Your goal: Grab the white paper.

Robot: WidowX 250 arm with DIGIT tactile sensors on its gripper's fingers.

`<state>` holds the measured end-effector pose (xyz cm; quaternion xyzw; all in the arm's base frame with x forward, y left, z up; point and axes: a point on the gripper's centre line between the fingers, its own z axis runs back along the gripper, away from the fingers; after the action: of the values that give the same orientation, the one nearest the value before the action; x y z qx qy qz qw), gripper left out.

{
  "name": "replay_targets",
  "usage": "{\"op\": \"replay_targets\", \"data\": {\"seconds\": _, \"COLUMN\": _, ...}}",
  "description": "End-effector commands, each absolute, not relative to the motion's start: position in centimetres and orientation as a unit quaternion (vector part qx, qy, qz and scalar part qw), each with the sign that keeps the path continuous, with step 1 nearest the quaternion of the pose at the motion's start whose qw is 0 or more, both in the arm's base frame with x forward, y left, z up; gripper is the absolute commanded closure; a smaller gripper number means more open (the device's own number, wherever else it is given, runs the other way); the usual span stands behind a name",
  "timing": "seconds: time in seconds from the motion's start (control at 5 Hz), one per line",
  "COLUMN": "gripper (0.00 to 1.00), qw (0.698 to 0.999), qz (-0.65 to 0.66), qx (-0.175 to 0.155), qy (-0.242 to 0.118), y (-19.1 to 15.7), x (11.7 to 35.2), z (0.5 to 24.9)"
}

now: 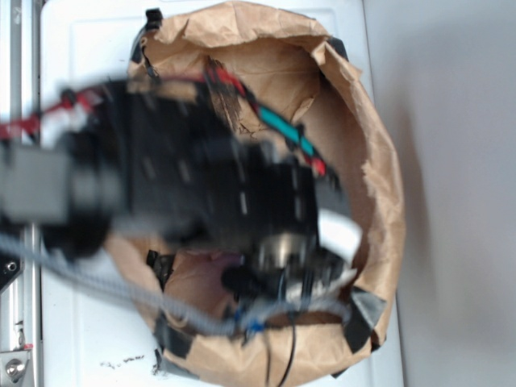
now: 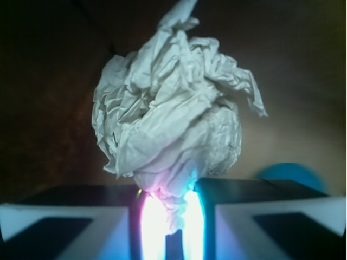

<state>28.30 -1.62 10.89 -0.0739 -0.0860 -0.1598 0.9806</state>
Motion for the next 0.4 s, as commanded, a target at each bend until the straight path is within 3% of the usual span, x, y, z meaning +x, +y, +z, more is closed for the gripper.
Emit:
{"op": "replay_targets", "data": {"seconds": 0.0, "gripper": 1.0, "qw": 0.981, "qz": -0.101, "qx": -0.077, "qy": -0.144, "y": 3.5, "x": 28.9, "z": 17.0}}
{"op": "replay_targets", "data": {"seconds": 0.2, "gripper": 1.0, "qw": 0.988, "qz": -0.059, "qx": -0.061, "qy": -0.125, "y": 5.0, "x": 27.1, "z": 20.0}}
